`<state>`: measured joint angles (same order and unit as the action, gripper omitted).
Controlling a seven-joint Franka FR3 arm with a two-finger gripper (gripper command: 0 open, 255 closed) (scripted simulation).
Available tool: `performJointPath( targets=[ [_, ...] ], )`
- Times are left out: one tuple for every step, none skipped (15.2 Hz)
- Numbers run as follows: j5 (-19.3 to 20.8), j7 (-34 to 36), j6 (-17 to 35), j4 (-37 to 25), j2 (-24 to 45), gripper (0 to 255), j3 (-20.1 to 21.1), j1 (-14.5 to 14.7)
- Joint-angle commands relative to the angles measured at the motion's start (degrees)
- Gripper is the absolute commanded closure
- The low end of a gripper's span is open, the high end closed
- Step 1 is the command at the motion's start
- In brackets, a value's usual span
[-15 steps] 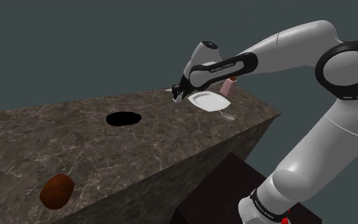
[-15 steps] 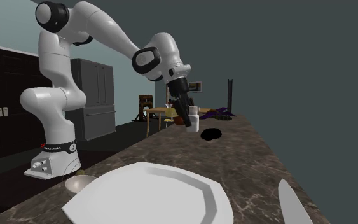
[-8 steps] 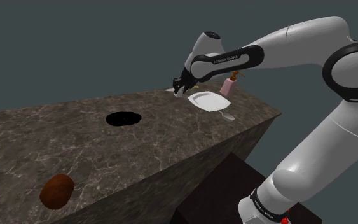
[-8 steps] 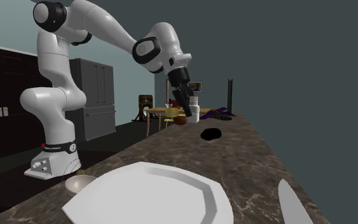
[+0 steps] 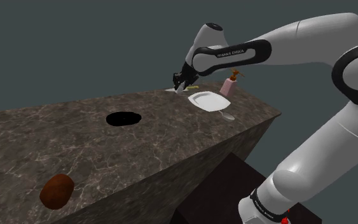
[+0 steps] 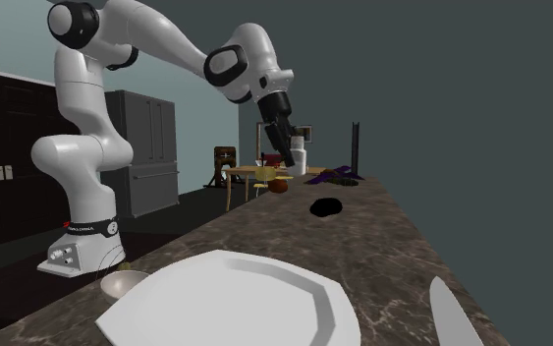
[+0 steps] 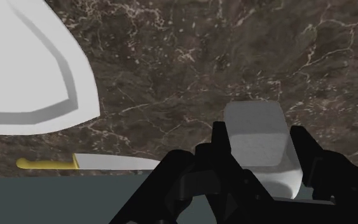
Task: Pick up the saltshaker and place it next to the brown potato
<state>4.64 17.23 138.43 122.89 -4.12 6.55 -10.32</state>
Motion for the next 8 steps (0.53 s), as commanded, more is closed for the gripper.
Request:
performJointPath(
  targets=[
    [0.8,3.0,-0.5,1.3,-1.6,255,1.4,1.1],
    [1.1,4.5,-0.6,2.0,-2.3,255,2.2,1.6],
    [1.5,6.1,-0.7,2.6,-2.9,255,3.0,2.1],
    [1.8,7.6,-0.8,3.2,-3.5,255,3.8,2.6],
    [2.1,9.2,-1.0,3.8,-4.1,255,4.6,3.2],
    [2.5,10.7,-1.1,4.2,-4.6,255,5.5,3.7],
    [2.8,12.3,-1.4,4.6,-5.1,255,6.3,4.2],
    [3.0,13.9,-1.6,4.9,-5.5,255,7.2,4.7]
  ],
)
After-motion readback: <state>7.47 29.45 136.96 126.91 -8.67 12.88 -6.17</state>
